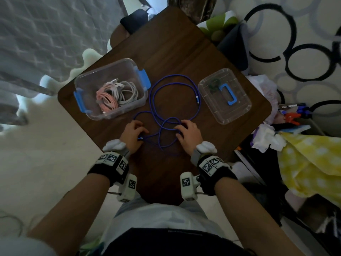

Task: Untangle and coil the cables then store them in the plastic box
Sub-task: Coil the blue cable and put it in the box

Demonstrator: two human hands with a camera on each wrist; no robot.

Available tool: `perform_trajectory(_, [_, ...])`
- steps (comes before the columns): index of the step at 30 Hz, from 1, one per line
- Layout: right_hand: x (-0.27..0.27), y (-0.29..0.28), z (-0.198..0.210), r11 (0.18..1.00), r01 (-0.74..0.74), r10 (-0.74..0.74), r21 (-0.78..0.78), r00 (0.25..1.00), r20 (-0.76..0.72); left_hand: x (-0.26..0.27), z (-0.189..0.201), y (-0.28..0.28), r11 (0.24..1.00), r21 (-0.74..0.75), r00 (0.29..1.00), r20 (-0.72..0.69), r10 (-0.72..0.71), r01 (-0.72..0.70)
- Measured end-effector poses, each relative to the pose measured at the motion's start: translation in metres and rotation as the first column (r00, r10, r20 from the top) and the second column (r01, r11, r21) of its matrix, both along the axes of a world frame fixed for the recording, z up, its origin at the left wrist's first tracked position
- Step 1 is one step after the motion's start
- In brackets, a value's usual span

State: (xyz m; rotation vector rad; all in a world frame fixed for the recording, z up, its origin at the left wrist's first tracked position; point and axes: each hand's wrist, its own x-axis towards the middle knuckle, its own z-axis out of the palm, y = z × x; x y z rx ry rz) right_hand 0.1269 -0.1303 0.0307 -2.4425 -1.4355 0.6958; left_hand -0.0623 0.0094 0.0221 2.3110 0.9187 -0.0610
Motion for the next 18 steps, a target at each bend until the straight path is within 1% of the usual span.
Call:
perform_trajectory(3, [0.010, -0.002, 0.000, 0.999, 0.017, -0.019, 0.032, 0.999, 0.039, 0.001, 0.003, 0.005, 0.999, 0.040, 1.000, 0.011, 0.002, -0.002])
perform_trajectory(5, [0.018, -0.004, 0.002, 1.000, 0.026, -0.026, 0.006, 0.997, 0.070, 0.003, 0.008, 0.013, 0.999, 0.026, 0.999, 0.020, -0.028, 0.027])
perform_trajectory(6, [0.021, -0.004, 0.004, 0.999, 0.047, -0.047, 0.009, 0.996, 0.073, 0.004, 0.013, 0.018, 0.999, 0.004, 0.998, 0.060, -0.034, 0.033])
perform_trajectory(7, [0.022, -0.004, 0.007, 0.997, 0.072, -0.074, 0.035, 0.995, 0.060, 0.005, 0.017, 0.022, 0.999, -0.019, 0.993, 0.111, -0.030, 0.033])
perform_trajectory(8, [0.022, -0.005, 0.010, 0.991, 0.095, -0.099, 0.094, 0.994, 0.036, 0.007, 0.023, 0.025, 0.999, -0.034, 0.986, 0.163, -0.021, 0.027])
perform_trajectory(9, [0.022, -0.005, 0.014, 0.977, 0.103, -0.107, 0.184, 0.994, 0.011, 0.009, 0.030, 0.026, 0.999, -0.046, 0.979, 0.206, -0.008, 0.018])
perform_trajectory(11, [0.019, -0.002, 0.025, 0.934, 0.030, -0.032, 0.355, 0.999, -0.001, 0.016, 0.045, 0.026, 0.997, -0.077, 0.963, 0.270, 0.004, 0.017])
perform_trajectory(12, [0.017, 0.003, 0.031, 0.916, -0.038, 0.037, 0.399, 0.999, 0.009, 0.019, 0.052, 0.025, 0.995, -0.093, 0.955, 0.295, -0.001, 0.029])
perform_trajectory(14, [0.012, 0.016, 0.040, 0.892, -0.181, 0.182, 0.415, 0.983, 0.037, 0.027, 0.062, 0.022, 0.994, -0.088, 0.940, 0.339, -0.038, 0.071])
perform_trajectory(15, [0.009, 0.023, 0.041, 0.882, -0.232, 0.225, 0.411, 0.972, 0.067, 0.030, 0.063, 0.021, 0.994, -0.059, 0.933, 0.355, -0.064, 0.091])
perform_trajectory(16, [0.007, 0.029, 0.042, 0.877, -0.262, 0.245, 0.402, 0.965, 0.093, 0.033, 0.062, 0.019, 0.995, -0.024, 0.930, 0.360, -0.080, 0.094])
perform_trajectory(18, [0.006, 0.036, 0.041, 0.898, -0.255, 0.231, 0.358, 0.967, 0.107, 0.039, 0.058, 0.017, 0.998, 0.038, 0.927, 0.370, -0.056, 0.045])
